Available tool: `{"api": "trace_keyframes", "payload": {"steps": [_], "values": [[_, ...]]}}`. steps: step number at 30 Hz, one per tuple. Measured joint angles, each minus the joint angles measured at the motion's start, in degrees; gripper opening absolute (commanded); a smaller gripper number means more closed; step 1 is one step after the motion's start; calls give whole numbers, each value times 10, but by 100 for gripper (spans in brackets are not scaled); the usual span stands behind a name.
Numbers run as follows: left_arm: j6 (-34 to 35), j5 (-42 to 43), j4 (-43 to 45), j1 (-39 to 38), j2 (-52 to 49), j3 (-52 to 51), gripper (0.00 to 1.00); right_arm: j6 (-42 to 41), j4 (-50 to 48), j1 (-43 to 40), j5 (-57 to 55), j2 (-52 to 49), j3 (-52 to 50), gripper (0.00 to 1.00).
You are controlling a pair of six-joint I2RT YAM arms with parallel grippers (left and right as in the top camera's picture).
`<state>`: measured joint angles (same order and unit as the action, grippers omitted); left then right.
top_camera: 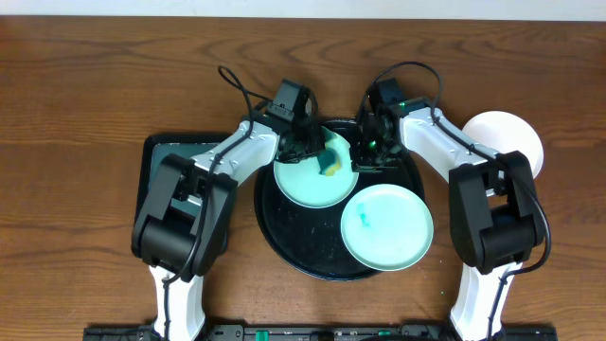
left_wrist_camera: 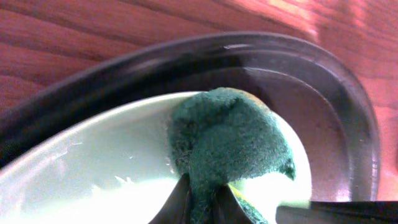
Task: Clean dirty plates on tray and stack at the side
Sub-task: 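Scrub the green plate's smudge with the sponge while right gripper holds rim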
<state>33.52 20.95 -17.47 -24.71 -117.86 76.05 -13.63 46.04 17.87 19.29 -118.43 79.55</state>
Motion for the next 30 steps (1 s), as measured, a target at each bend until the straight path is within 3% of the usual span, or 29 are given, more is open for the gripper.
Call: {"api": "trace_keyframes", "payload": {"steps": [7,14,30], "values": [[-45,-143,-107,16,26,14,8,0,0,0,1,0,0,1],[-70,-205,-193,16,39,16,7,0,-6,8,34,0,0,1],[-286,-126,-303,-25,38,23,8,0,2,8,41,0,0,1]]}}
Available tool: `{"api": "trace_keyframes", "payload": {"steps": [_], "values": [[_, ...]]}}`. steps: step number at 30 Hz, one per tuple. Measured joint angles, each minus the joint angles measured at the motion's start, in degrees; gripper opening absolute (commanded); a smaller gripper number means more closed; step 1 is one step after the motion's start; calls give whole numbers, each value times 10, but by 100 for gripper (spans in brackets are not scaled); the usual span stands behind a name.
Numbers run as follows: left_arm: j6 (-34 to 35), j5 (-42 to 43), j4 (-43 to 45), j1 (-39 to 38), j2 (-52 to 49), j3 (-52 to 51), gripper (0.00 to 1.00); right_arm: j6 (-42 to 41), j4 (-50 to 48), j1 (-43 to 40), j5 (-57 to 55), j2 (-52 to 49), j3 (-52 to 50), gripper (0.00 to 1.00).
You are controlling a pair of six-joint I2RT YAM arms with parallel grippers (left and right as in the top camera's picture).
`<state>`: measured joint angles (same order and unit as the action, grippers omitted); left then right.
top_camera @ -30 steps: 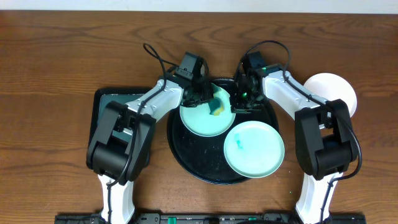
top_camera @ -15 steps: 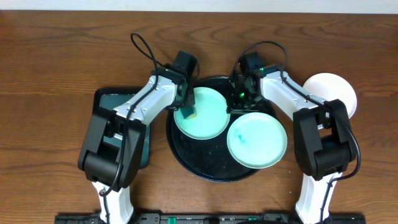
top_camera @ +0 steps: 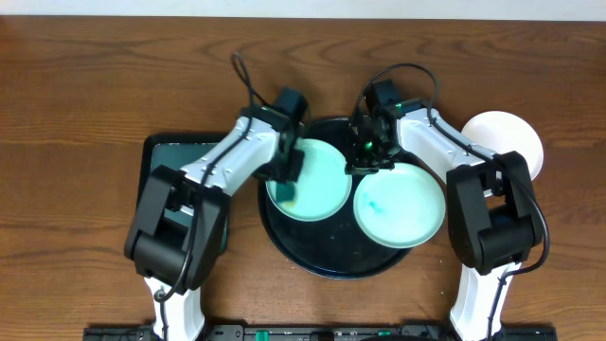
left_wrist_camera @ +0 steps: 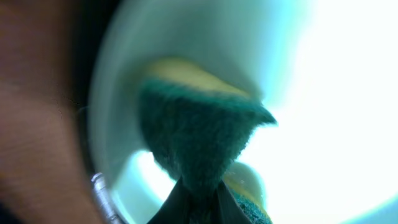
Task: Clean dirty plates on tray and stack at the side
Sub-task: 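Scrub the green plate's smudge with the sponge while right gripper holds rim, then return the sponge to the basin with the left gripper and release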
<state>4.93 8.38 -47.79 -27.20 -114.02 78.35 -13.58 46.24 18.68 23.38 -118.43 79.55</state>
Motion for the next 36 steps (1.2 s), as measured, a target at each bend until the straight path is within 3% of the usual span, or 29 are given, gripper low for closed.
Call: {"api": "trace_keyframes", "payload": {"steps": [6,17,28,36], "values": [[-51,91,-2,-17,-2,-10,8,7,7,-3,-9,0,0,1],[-65,274,79,-26,-19,-23,7,8,9,-3,-9,0,0,1],[-56,323,108,-17,-22,-28,7,8,11,-3,-11,0,0,1],[2,307,105,57,-5,-28,7,5,12,-3,-12,0,0,1]]}}
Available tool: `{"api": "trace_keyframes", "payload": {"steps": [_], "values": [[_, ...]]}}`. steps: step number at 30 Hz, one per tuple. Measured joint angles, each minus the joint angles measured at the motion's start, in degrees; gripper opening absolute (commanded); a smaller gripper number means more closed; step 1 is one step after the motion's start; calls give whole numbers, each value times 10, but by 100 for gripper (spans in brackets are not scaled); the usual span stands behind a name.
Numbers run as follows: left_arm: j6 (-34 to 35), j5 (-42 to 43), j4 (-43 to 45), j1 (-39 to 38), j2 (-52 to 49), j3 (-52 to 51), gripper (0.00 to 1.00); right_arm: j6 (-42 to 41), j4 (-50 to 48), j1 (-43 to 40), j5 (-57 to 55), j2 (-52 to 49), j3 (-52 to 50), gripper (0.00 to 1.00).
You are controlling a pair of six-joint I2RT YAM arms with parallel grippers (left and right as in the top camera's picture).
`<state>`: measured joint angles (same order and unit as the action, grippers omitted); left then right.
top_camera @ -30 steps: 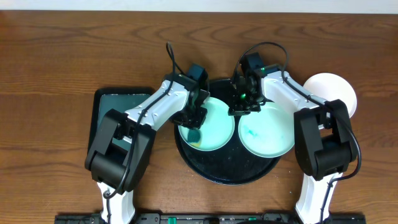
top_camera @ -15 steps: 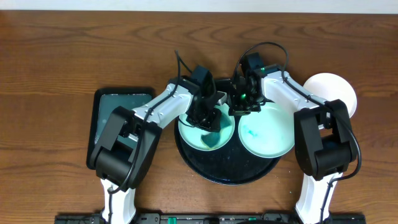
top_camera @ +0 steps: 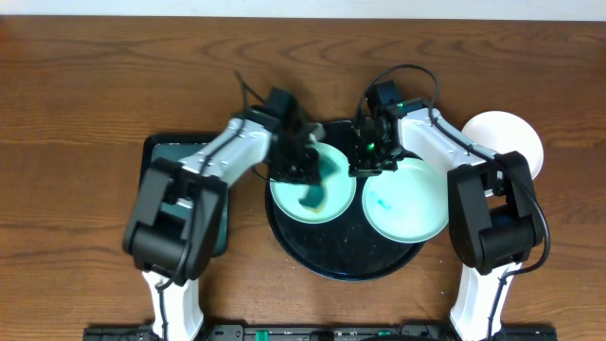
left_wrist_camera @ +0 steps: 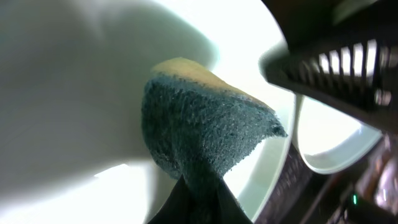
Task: Clean dirty plates on tray and stack at the side
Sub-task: 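Return the sponge to the basin with the left gripper and release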
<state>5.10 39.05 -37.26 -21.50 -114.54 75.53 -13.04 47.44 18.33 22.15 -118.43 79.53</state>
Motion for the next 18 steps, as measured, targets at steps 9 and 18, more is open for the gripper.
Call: {"api": "trace_keyframes", "payload": {"steps": [9,18], "values": [[60,-107,-91,85,181,-1,7,0,-2,0,-3,0,-1,1],[116,-346,-248,138,267,-4,7,0,-5,0,-4,0,-1,1]]}}
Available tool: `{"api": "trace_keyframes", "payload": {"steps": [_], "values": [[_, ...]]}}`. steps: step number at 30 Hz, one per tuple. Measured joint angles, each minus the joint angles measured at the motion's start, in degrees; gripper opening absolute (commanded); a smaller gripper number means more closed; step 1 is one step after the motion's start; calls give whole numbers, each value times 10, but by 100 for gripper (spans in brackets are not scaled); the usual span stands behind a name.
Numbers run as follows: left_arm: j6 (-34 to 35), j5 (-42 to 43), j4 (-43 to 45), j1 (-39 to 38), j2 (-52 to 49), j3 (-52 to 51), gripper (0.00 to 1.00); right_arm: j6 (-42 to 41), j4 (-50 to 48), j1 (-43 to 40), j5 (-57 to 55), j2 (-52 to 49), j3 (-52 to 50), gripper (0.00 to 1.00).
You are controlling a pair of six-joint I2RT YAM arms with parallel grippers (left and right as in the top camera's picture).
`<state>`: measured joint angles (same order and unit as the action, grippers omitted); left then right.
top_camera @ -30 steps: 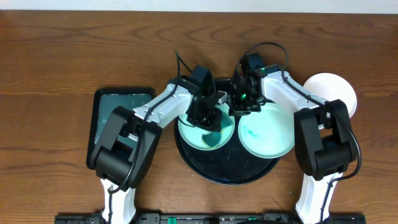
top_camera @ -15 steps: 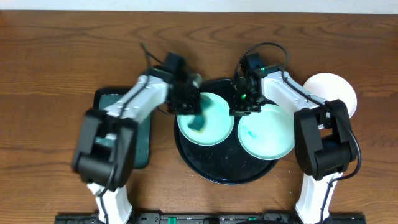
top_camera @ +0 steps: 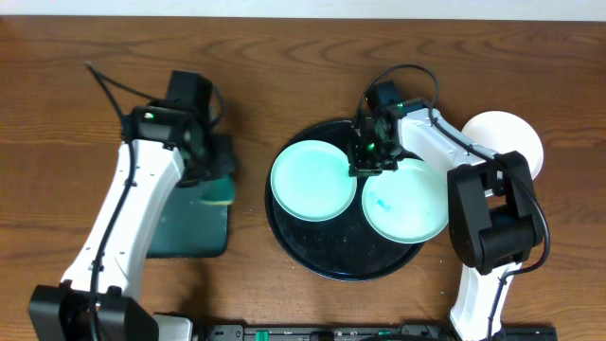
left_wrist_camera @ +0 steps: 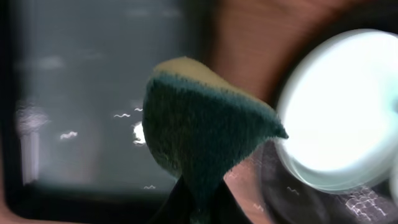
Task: Clean dirty plates on tray and stack at the side
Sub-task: 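Return the sponge to the basin with the left gripper and release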
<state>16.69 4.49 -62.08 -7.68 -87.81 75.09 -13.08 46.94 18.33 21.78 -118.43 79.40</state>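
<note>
Two mint plates lie on the round black tray (top_camera: pixel 322 260). The left plate (top_camera: pixel 312 180) looks plain; the right plate (top_camera: pixel 405 201) carries a small blue-green smear. My left gripper (top_camera: pixel 220 172) is shut on a green and yellow sponge (top_camera: pixel 223 191) over the right edge of the dark rectangular tray (top_camera: pixel 185 232), well left of the plates. In the left wrist view the sponge (left_wrist_camera: pixel 202 134) stands up from that gripper (left_wrist_camera: pixel 200 202), with the left plate (left_wrist_camera: pixel 348 118) blurred at the right. My right gripper (top_camera: pixel 370 159) sits between the two plates' far rims; its fingers are not clear.
A white plate (top_camera: pixel 509 140) rests on the brown table (top_camera: pixel 85 85) to the right of the round tray, beside the right arm. The right arm reaches over the right plate's far edge. The dark rectangular tray lies left of the round tray.
My left gripper has gone left with the sponge, from the middle of the left plate to the right edge of the dark rectangular tray. The right gripper and both plates stayed put.
The sponge was first at the far rim of the left plate, then at its left side, then at its middle. Meanwhile the right plate shifted from the tray's front to its right side. Now the sponge is off the plate, over the rectangular tray.
</note>
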Motion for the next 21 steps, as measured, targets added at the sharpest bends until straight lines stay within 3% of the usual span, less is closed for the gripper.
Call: {"api": "trace_keyframes", "payload": {"steps": [6,16,17,18,19,21], "values": [[20,-60,41,64,-26,-49,8,0,-1,0,-1,0,0,1],[26,-62,150,95,-160,-99,9,0,-4,0,-2,0,0,1],[26,-62,151,95,-166,-99,17,0,-4,0,-2,0,0,1],[26,-62,152,95,-169,-99,35,0,-4,0,-2,0,0,1],[26,-61,153,95,-169,-99,45,0,-4,0,-2,0,0,1],[26,-61,154,95,-166,-99,61,0,-5,0,-2,0,0,1]]}}
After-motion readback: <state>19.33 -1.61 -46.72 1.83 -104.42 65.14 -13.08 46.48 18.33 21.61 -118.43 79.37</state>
